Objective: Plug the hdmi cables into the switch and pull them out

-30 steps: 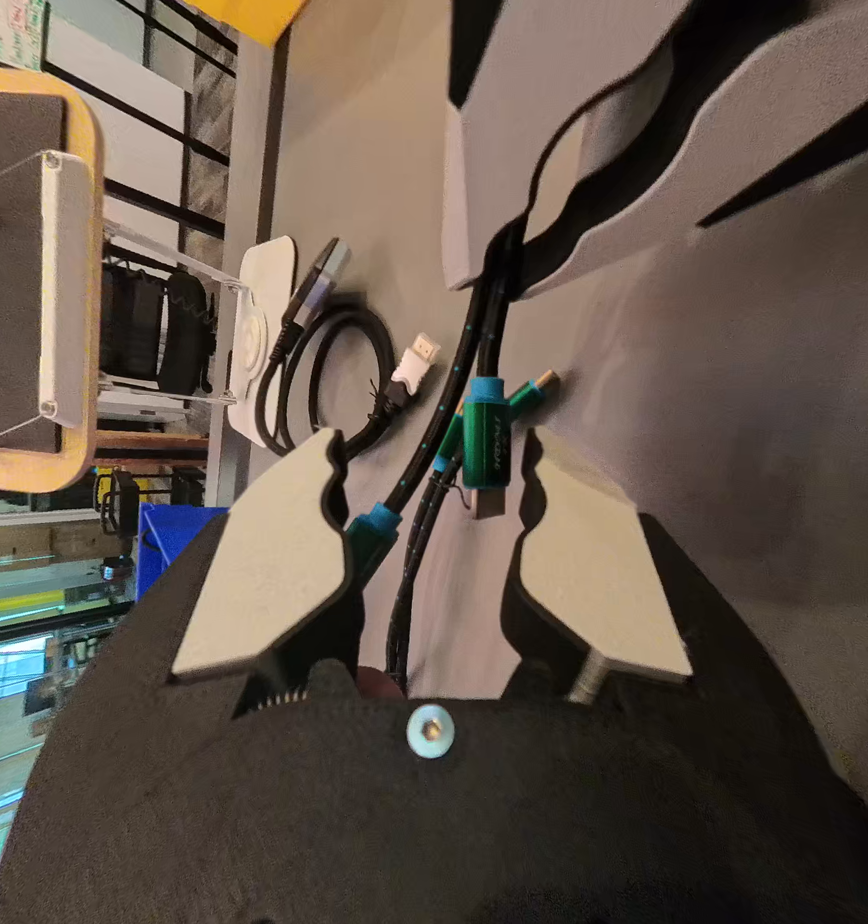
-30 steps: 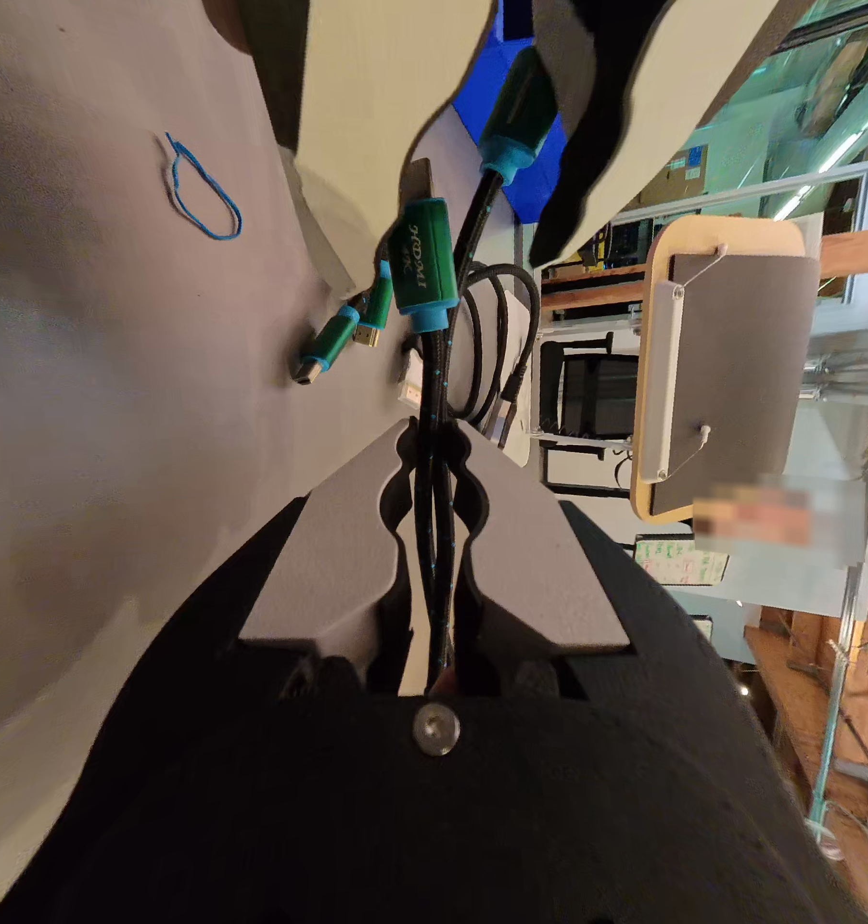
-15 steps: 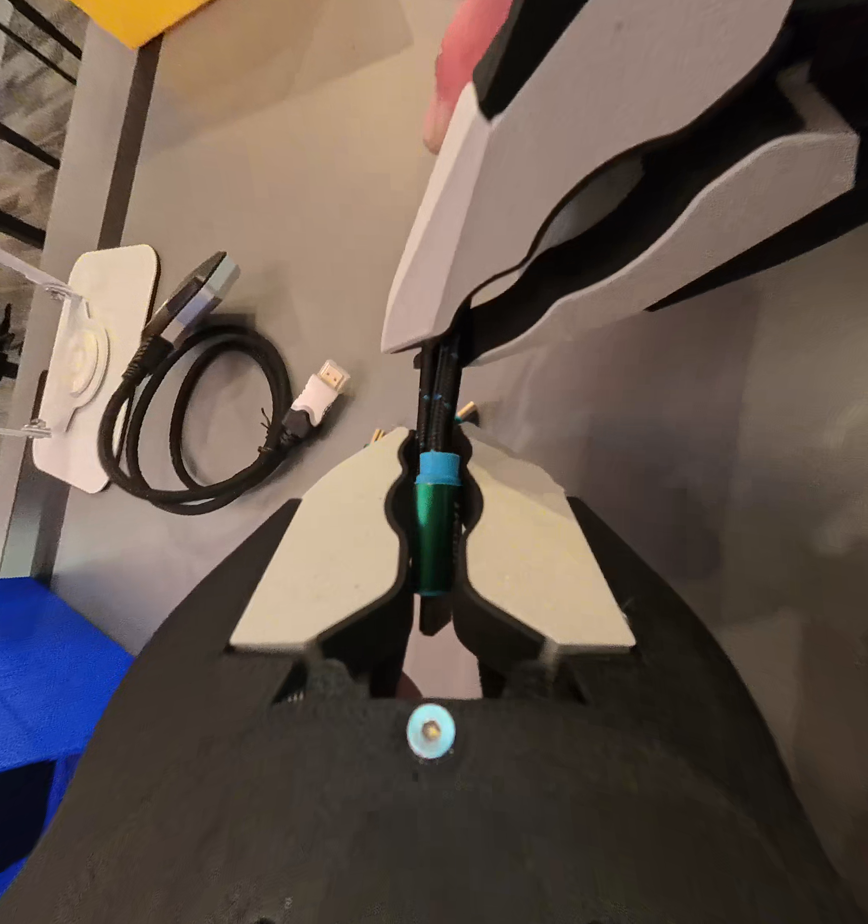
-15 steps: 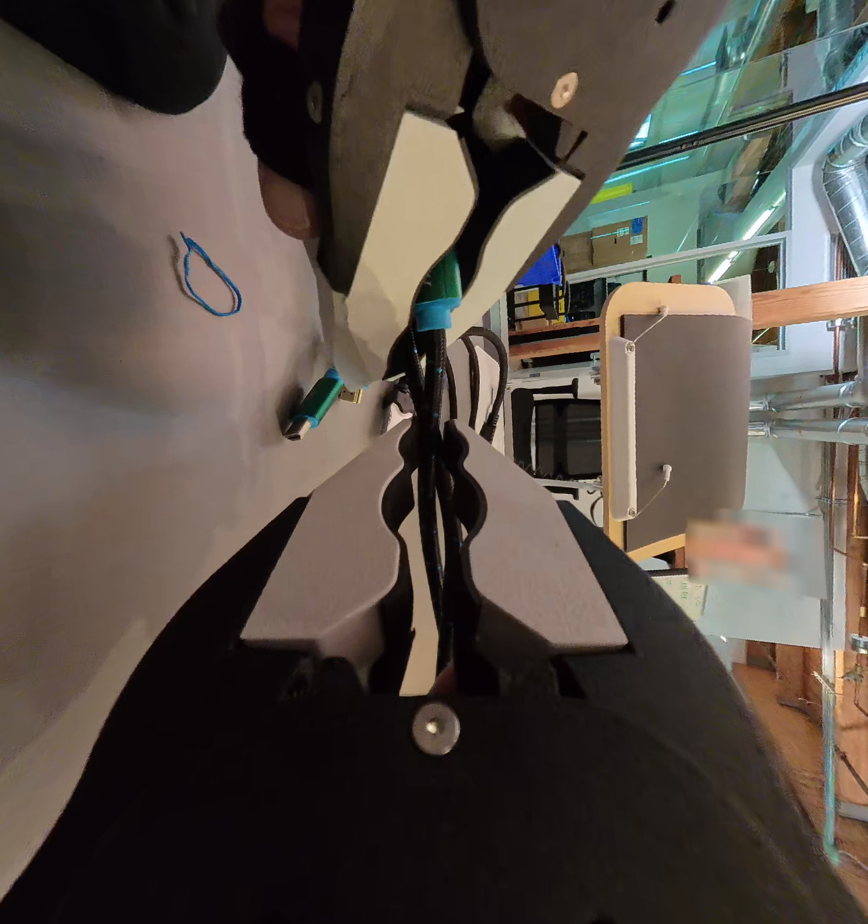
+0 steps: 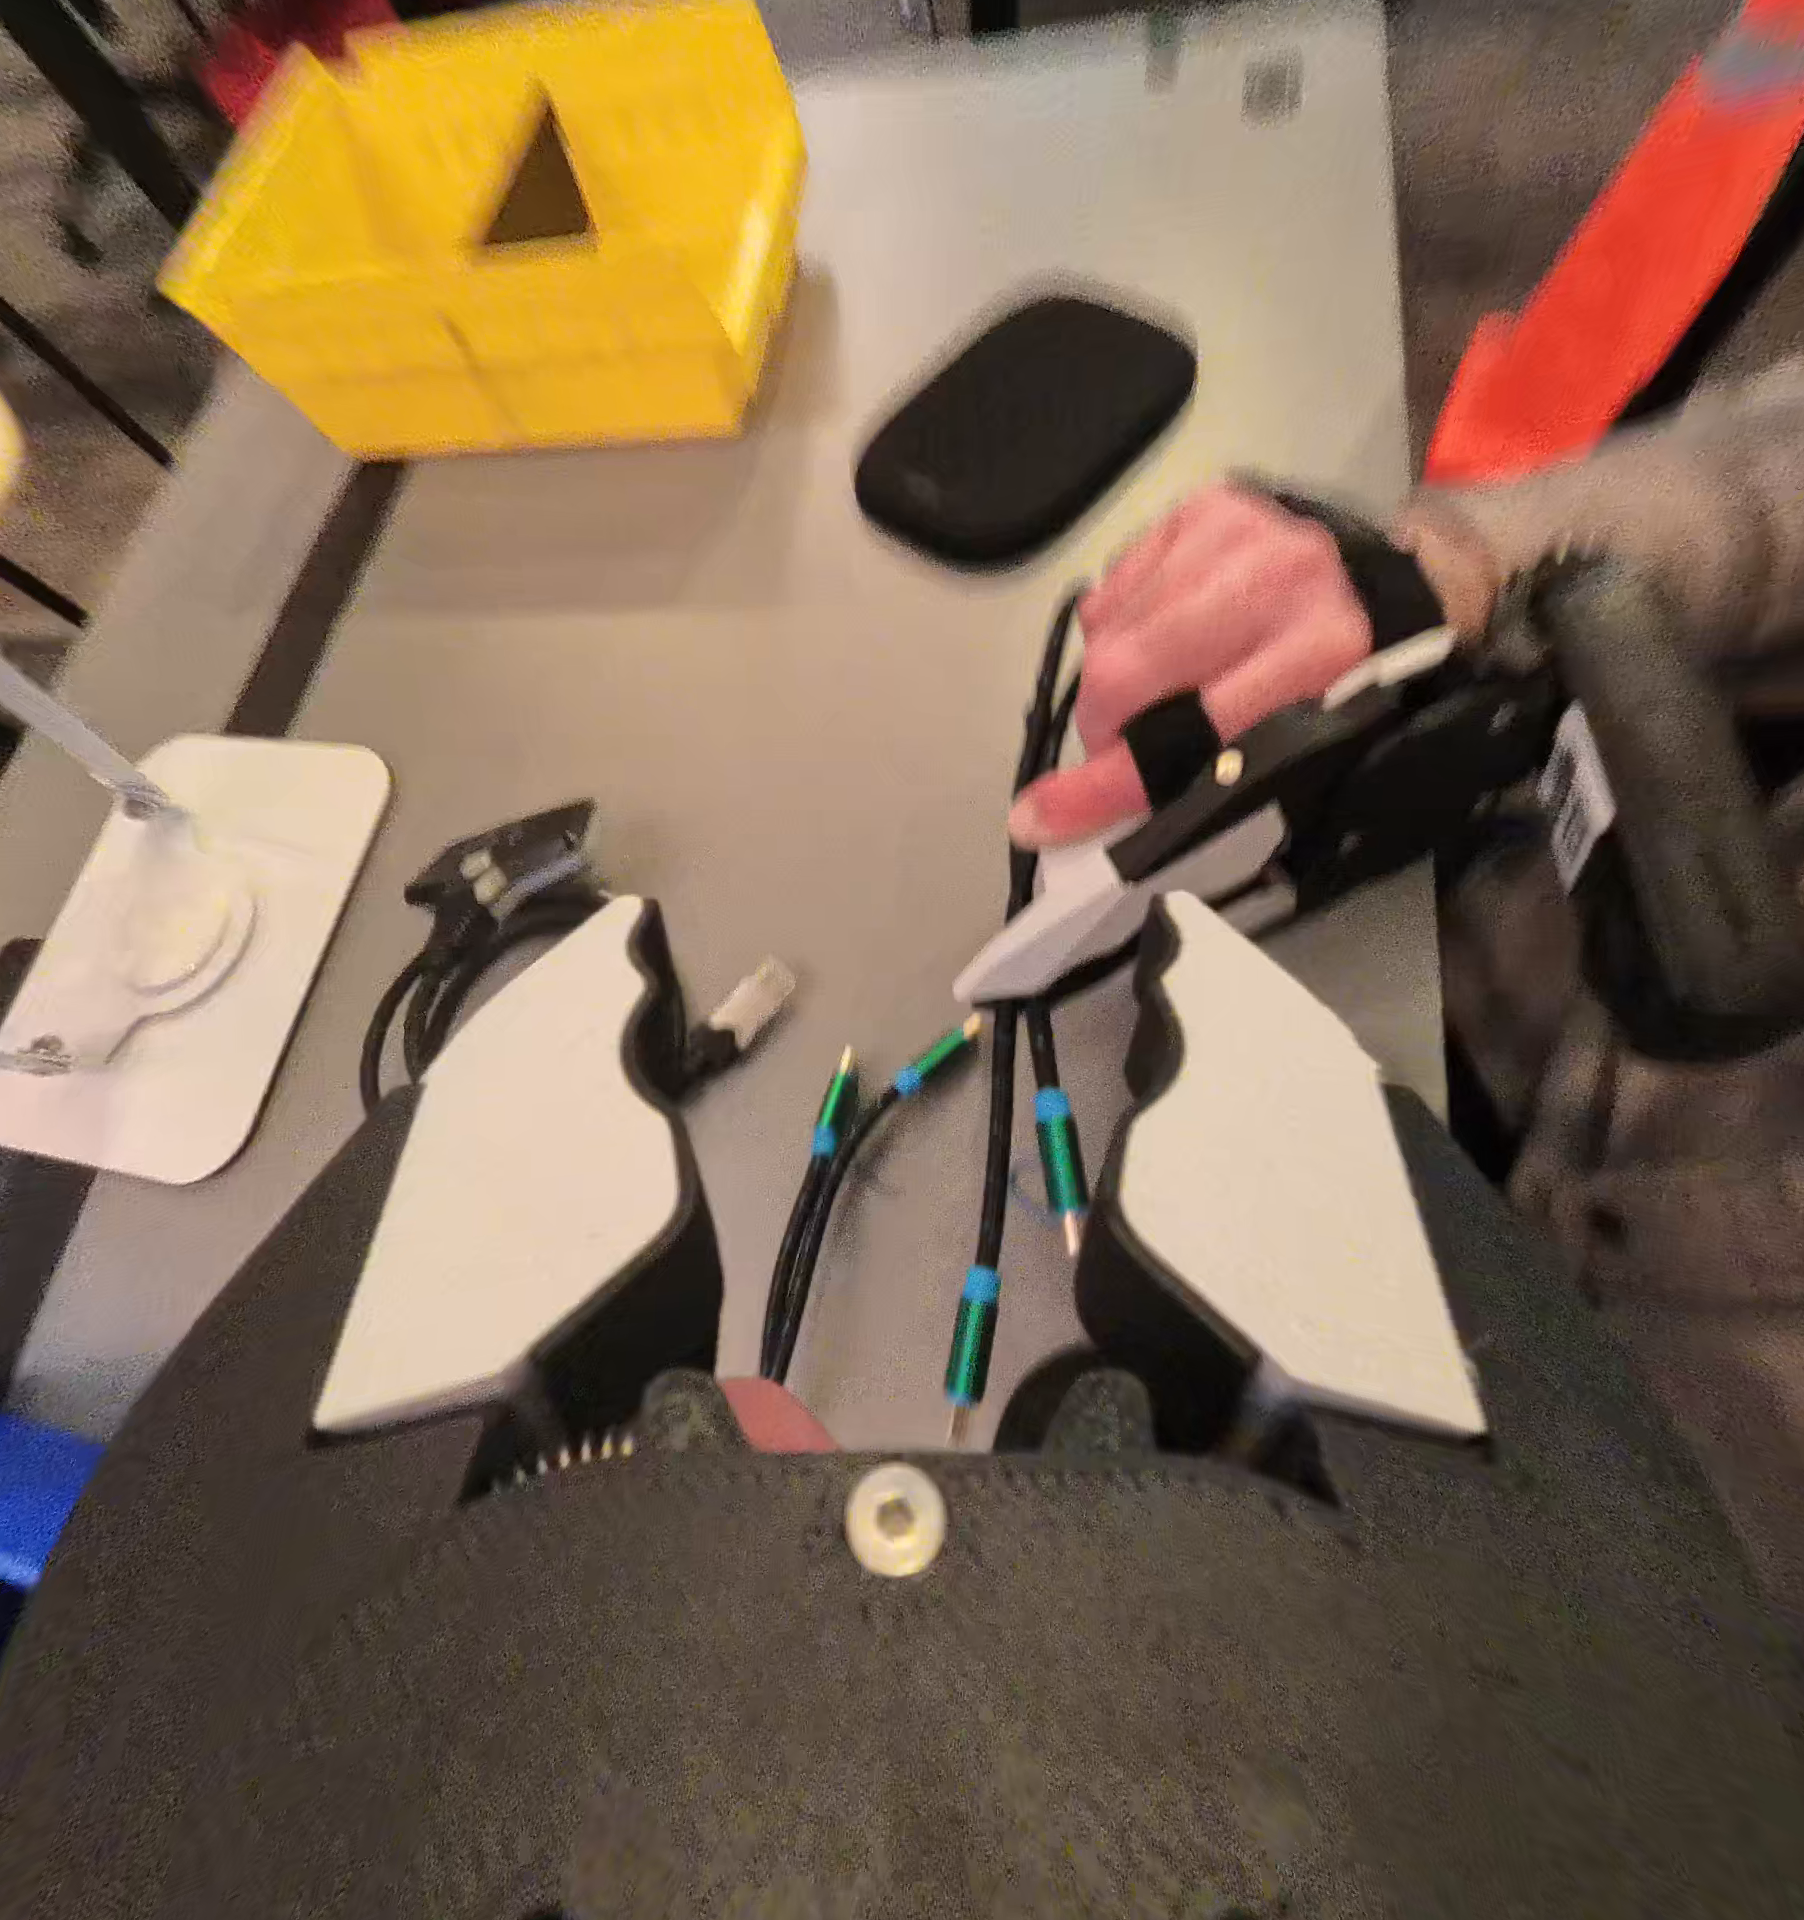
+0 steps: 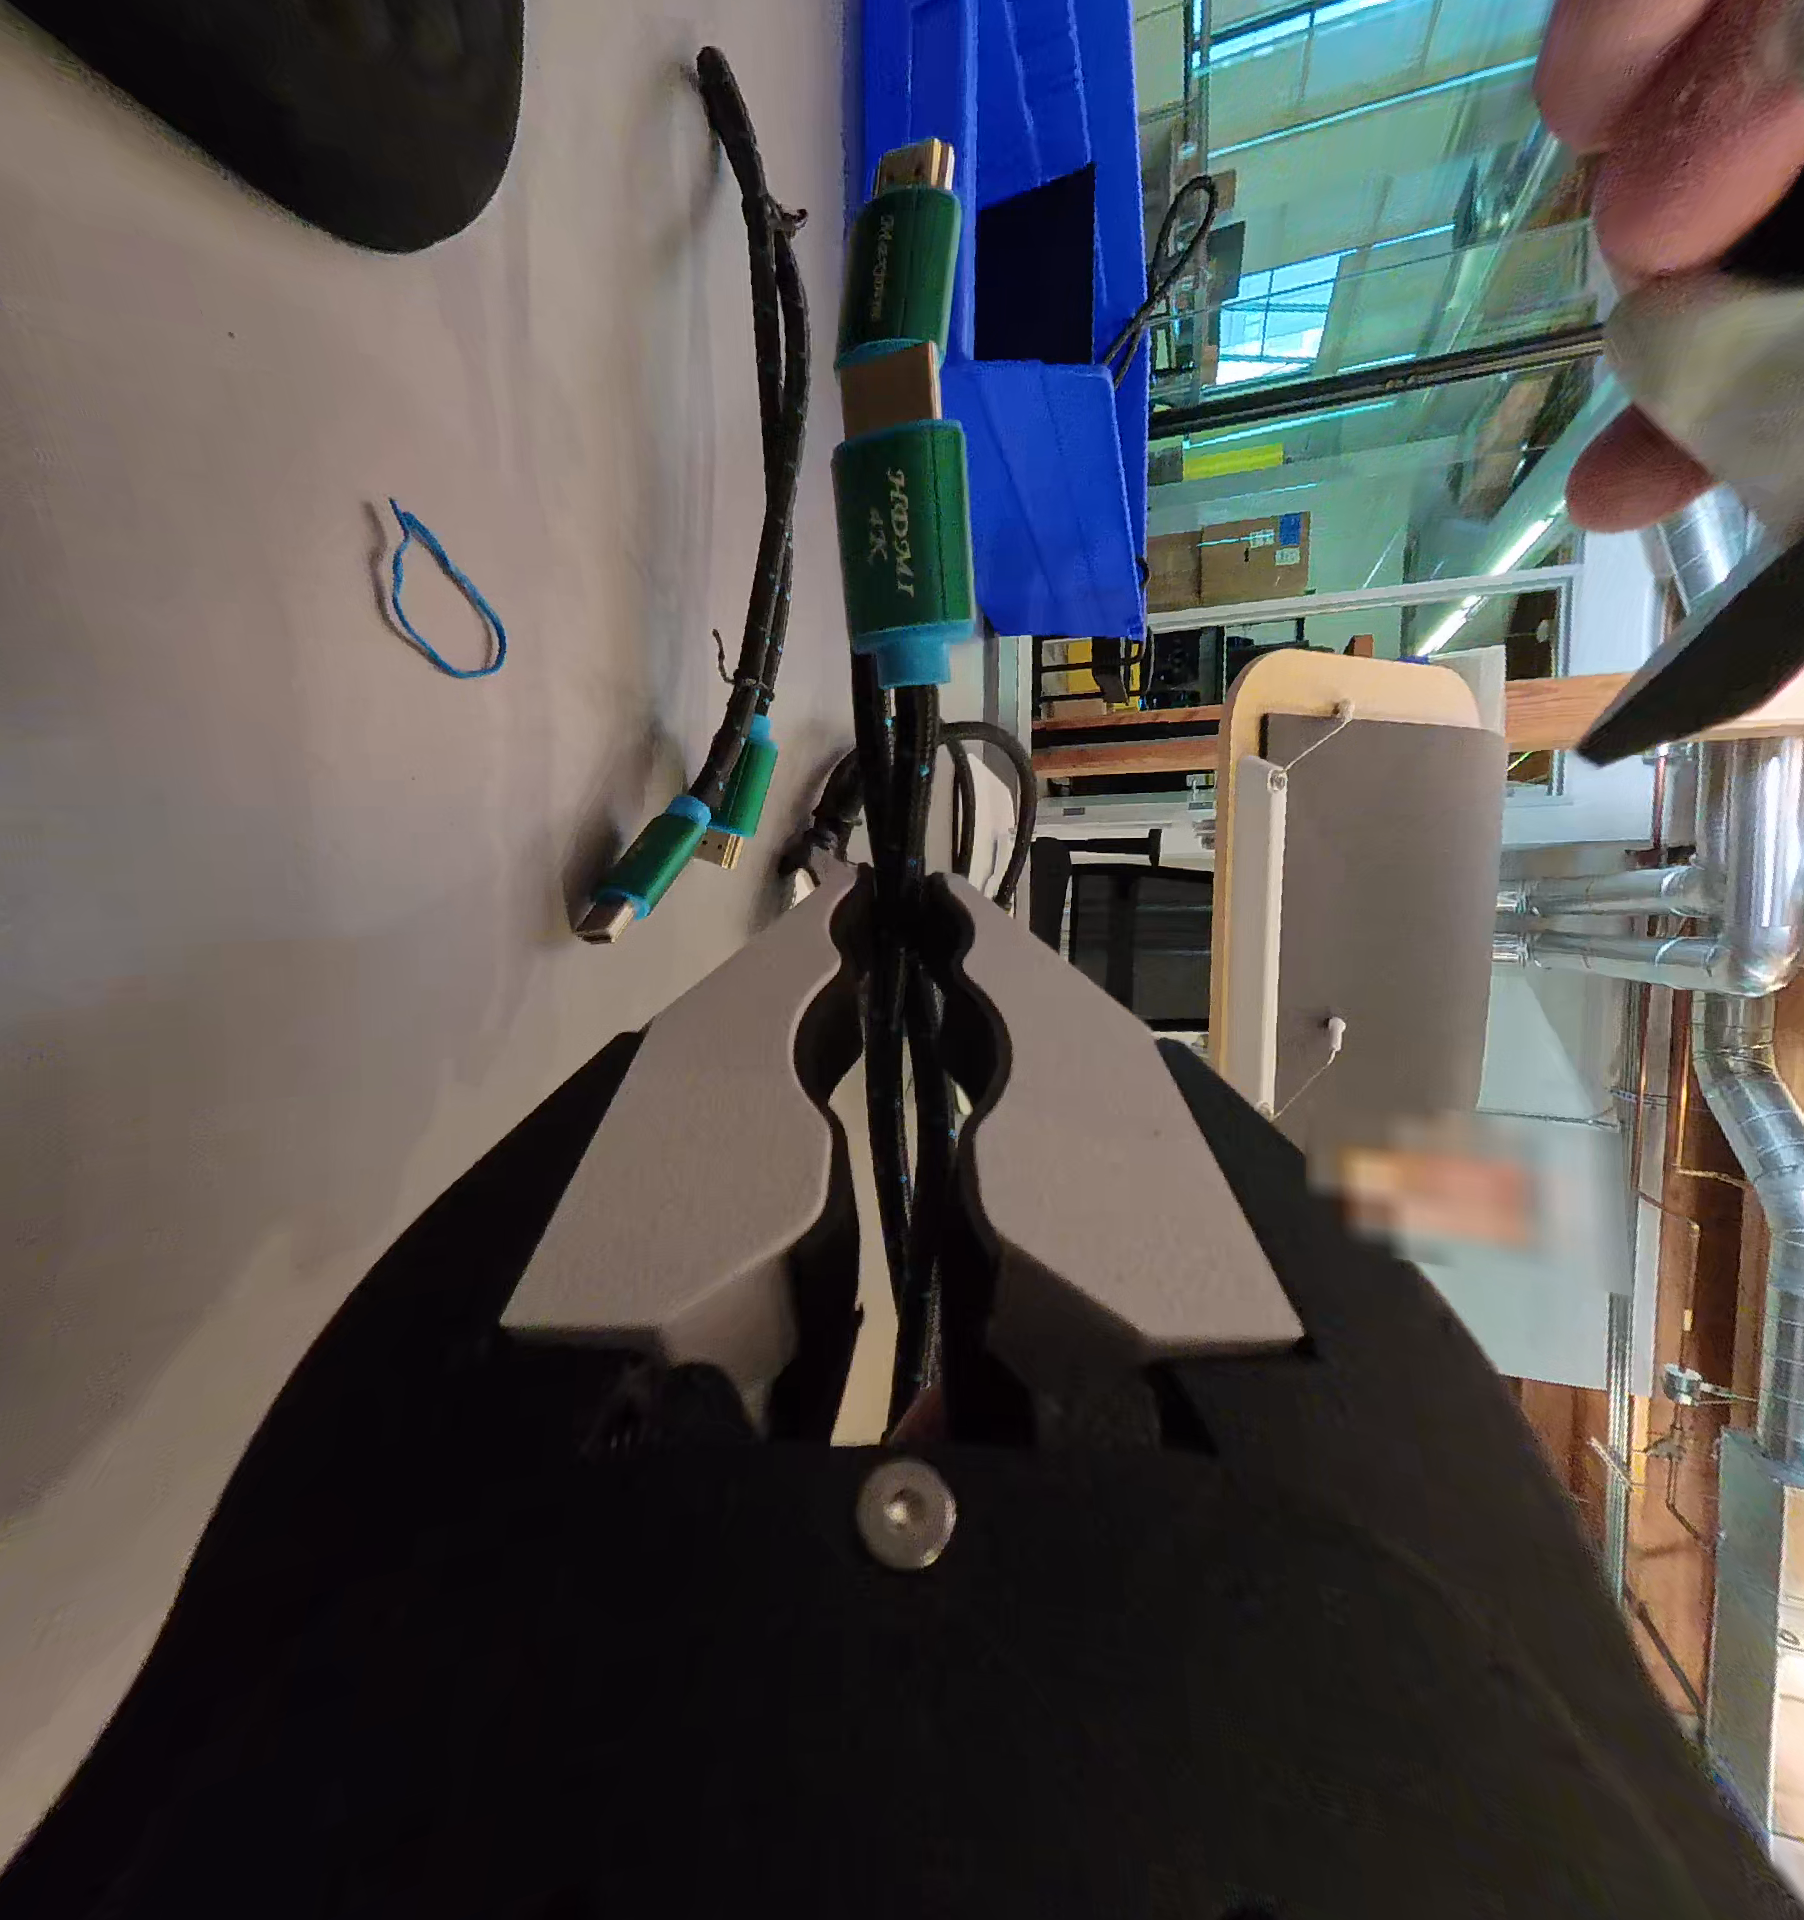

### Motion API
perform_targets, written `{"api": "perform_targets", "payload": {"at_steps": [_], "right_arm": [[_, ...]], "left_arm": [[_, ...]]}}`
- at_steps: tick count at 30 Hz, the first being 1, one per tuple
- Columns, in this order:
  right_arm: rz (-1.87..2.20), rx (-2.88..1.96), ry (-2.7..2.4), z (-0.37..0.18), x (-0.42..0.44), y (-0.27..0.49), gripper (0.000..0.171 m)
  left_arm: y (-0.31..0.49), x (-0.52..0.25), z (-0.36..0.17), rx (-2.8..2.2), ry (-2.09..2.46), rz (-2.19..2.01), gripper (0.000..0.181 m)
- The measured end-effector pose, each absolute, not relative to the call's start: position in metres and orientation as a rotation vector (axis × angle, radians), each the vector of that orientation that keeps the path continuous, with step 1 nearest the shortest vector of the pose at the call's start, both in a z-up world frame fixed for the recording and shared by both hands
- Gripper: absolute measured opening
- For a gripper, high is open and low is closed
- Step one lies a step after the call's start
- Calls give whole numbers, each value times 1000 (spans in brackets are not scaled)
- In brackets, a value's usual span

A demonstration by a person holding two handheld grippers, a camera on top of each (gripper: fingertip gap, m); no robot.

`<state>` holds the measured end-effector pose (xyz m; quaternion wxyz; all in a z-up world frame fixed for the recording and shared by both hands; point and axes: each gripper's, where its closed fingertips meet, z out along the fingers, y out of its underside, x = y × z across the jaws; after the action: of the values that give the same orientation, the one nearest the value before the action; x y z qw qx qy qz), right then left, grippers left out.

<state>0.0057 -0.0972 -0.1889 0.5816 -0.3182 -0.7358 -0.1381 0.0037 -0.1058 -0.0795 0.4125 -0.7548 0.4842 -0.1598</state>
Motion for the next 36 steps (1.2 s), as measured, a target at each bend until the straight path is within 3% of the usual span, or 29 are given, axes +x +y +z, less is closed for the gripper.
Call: {"api": "perform_targets", "payload": {"at_steps": [6, 13, 19, 25, 31, 36], "right_arm": [[-329, -711, -1672, -178, 5, -100, 6], [-354, -720, -1617, -170, 12, -90, 5], [-363, -758, -1610, -175, 12, -80, 9], [-343, -784, -1596, -170, 10, -83, 34], [63, -803, -1672, -164, 7, -133, 12], [494, -1166, -1825, -212, 12, -153, 17]], "left_arm": [[-126, -6, -169, -2250, 1675, -526, 80], [-134, 8, -197, -2274, 1667, -707, 23], [-120, 6, -205, -2294, 1538, -553, 17], [-110, -6, -210, -2330, 1364, -574, 15], [-93, -37, -205, -2331, 1170, -453, 15], [-89, -61, -202, -2294, 1006, -401, 15]]}}
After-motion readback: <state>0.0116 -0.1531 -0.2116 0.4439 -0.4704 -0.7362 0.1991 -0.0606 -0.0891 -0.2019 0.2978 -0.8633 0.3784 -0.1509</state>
